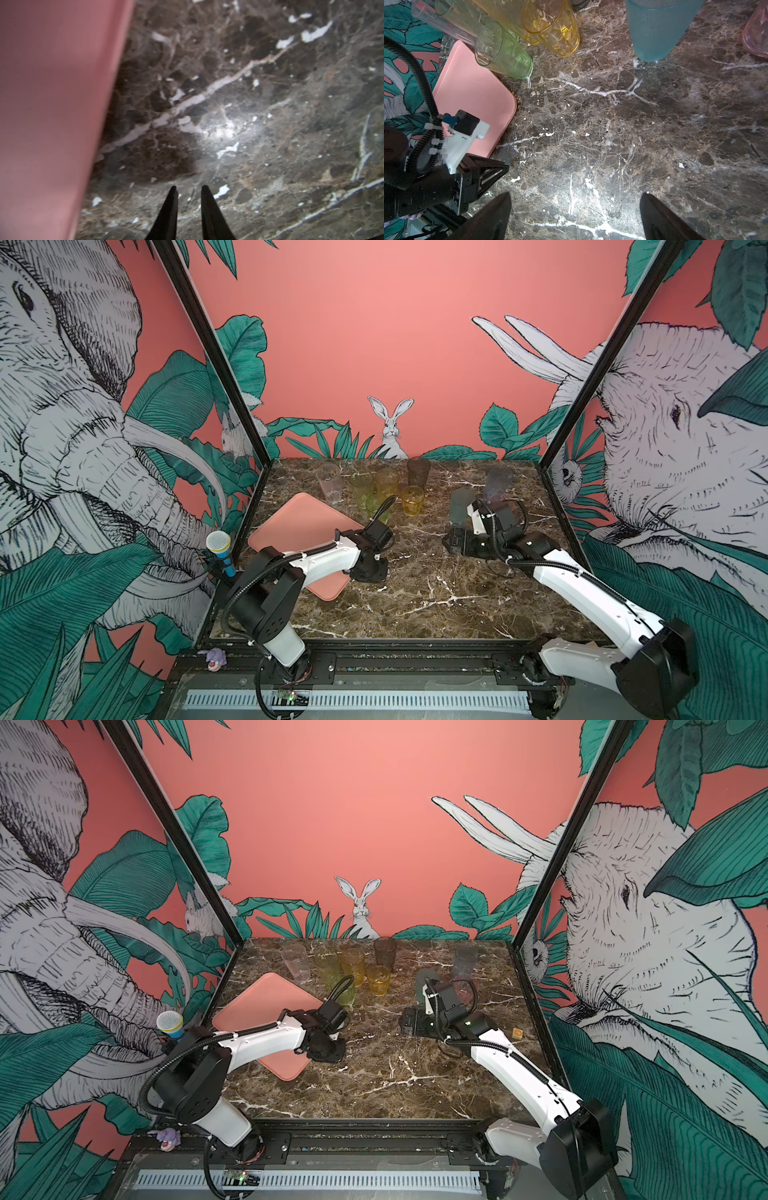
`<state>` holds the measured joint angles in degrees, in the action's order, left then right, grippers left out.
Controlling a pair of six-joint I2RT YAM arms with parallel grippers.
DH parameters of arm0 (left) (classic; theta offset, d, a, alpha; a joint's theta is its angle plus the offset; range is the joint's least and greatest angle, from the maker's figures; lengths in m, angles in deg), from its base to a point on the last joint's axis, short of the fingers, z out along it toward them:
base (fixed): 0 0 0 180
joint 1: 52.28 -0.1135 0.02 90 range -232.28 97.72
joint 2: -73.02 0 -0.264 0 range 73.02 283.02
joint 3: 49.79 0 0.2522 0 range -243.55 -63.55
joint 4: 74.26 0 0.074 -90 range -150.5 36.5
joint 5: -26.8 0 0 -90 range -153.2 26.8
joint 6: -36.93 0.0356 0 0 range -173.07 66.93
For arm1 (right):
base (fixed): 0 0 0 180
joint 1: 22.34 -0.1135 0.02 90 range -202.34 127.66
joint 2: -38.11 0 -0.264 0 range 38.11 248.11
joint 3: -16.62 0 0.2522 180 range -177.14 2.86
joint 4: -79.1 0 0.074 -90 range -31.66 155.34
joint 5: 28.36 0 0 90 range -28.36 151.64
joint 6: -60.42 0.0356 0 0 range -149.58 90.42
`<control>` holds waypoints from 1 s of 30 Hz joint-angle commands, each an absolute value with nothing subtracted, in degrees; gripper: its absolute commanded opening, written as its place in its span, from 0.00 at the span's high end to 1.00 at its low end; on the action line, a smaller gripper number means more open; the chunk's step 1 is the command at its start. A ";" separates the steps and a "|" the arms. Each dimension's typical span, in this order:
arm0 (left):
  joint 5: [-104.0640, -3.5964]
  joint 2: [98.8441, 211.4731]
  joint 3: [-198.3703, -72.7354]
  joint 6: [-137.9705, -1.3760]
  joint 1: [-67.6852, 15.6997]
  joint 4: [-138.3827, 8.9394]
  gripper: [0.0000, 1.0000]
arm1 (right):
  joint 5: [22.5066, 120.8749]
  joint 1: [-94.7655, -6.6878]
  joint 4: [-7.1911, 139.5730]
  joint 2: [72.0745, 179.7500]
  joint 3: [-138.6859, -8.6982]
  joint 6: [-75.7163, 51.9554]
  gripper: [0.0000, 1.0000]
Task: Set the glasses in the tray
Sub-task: 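Drag the pink tray centreward with the left gripper while the right approaches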
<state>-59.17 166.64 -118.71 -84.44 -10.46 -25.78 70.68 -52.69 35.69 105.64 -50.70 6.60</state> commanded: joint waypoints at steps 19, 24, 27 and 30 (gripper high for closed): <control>-68.65 161.91 -115.82 -81.49 -17.91 -21.37 0.39 | 69.24 -52.93 35.84 101.78 -46.62 8.30 0.01; -64.23 162.32 -113.87 -83.32 -18.01 -24.47 0.39 | 69.68 -52.93 35.85 102.53 -46.53 8.65 0.01; -58.44 162.22 -112.08 -85.00 -17.94 -28.42 0.40 | 69.60 -52.94 35.85 102.69 -46.55 8.65 0.01; -54.55 162.14 -110.82 -87.24 -17.41 -31.42 0.41 | 69.54 -52.93 35.97 102.62 -46.28 8.74 0.01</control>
<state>-62.19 162.88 -112.98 -83.87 -17.98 -27.38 70.00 -52.69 34.97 102.56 -47.18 7.78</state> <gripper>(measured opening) 0.595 0.988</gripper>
